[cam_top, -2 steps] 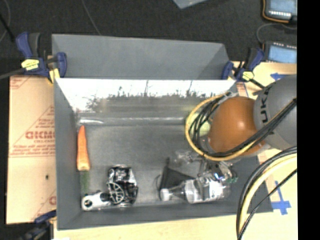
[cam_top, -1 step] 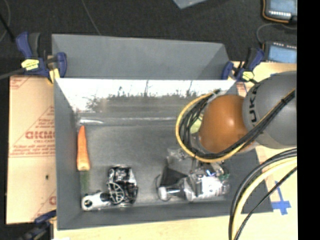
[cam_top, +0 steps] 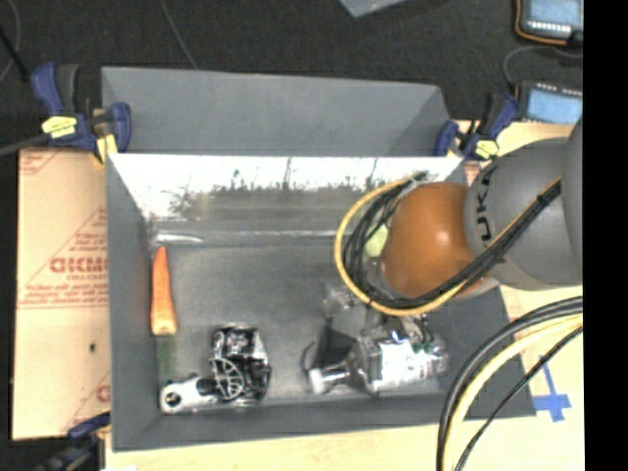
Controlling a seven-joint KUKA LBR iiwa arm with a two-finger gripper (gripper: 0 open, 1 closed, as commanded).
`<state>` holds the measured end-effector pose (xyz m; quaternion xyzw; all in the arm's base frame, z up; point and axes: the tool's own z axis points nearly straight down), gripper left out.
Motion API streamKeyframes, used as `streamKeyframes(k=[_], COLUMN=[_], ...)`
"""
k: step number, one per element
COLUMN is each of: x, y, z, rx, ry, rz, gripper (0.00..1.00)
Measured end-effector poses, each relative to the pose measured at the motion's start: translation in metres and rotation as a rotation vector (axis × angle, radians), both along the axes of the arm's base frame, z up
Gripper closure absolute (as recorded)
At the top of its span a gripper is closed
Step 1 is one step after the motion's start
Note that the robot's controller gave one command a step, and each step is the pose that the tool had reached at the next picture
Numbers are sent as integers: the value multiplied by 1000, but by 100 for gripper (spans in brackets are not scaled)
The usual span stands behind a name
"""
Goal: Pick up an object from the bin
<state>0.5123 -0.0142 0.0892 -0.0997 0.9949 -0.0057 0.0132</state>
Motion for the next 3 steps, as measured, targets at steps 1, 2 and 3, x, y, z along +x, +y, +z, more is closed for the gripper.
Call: streamKeyframes(k=[1, 2, 3], x=[-5, -5, -12], y=[38, 38, 34], z=[-17, -17, 26], rx=[-6, -6, -6], ry=[5, 5, 13], rz=[84, 85, 89], gripper=[100, 100, 100])
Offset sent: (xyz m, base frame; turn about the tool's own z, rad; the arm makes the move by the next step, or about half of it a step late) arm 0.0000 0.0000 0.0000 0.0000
